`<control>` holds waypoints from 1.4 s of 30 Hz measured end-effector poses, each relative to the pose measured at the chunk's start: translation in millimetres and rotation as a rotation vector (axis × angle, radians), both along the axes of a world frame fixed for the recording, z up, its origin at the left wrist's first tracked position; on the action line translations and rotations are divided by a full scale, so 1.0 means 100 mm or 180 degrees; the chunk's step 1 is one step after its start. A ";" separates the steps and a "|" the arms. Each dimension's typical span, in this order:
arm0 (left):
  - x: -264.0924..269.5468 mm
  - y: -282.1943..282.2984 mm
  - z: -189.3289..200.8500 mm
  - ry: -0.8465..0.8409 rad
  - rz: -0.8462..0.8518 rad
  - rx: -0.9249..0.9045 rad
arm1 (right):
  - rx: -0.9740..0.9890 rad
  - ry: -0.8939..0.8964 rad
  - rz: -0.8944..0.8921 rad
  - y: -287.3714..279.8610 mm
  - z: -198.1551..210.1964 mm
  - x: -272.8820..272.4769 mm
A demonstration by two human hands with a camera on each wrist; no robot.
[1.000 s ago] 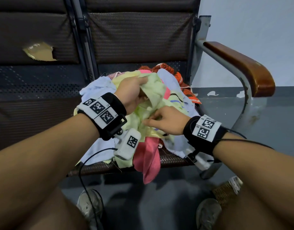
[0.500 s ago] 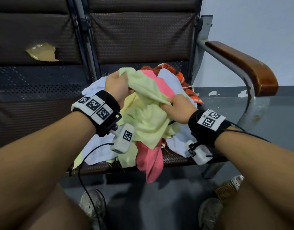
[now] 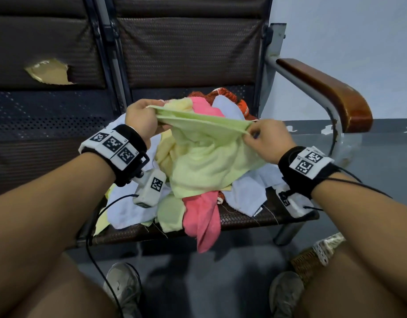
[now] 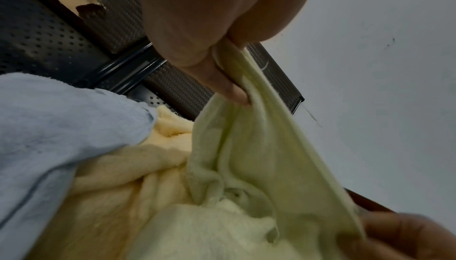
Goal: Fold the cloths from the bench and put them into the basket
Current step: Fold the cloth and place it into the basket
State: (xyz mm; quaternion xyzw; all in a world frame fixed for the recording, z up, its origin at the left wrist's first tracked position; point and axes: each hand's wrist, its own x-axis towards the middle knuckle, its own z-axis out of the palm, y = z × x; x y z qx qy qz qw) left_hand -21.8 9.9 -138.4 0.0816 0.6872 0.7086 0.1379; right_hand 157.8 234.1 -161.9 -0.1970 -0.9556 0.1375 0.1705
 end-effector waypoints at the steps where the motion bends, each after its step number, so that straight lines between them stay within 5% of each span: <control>1: 0.00 0.00 -0.02 0.0004 0.0036 -0.0019 | 0.0009 -0.0250 0.0123 -0.02 -0.06 0.01; 7: -0.15 -0.08 -0.09 0.0107 0.0130 -0.0228 | 0.0319 -0.1489 0.0375 -0.12 -0.34 0.00; 12: -0.23 -0.17 -0.18 -0.0148 0.0350 -0.0307 | -0.0308 -0.0434 0.0172 0.05 -0.20 0.04; 16: -0.21 -0.21 -0.21 -0.0221 -0.0083 -0.0926 | -0.0767 0.0293 0.0085 0.17 -0.09 0.13; 19: -0.19 -0.22 -0.17 0.0187 -0.0356 -0.1339 | -0.0620 0.0311 0.0100 0.24 -0.04 0.19; 25: -0.10 -0.22 0.07 0.0217 -0.0727 -0.0318 | -0.0243 -0.0014 0.0169 0.28 0.14 0.27; 27: -0.05 -0.20 0.16 0.0459 -0.0798 -0.0239 | -0.0182 -0.0107 0.0087 0.31 0.28 0.25; 32: 0.00 -0.16 0.46 0.1983 -0.0204 -0.1425 | -0.0352 0.0313 -0.0147 0.32 0.84 0.20; 37: -0.02 -0.11 0.96 0.1931 -0.0149 -0.0639 | -0.0179 0.0506 -0.0157 0.31 1.43 0.23; 42: -0.06 -0.06 1.41 0.1629 -0.0307 -0.0072 | -0.1220 0.0809 -0.0017 0.30 1.86 0.35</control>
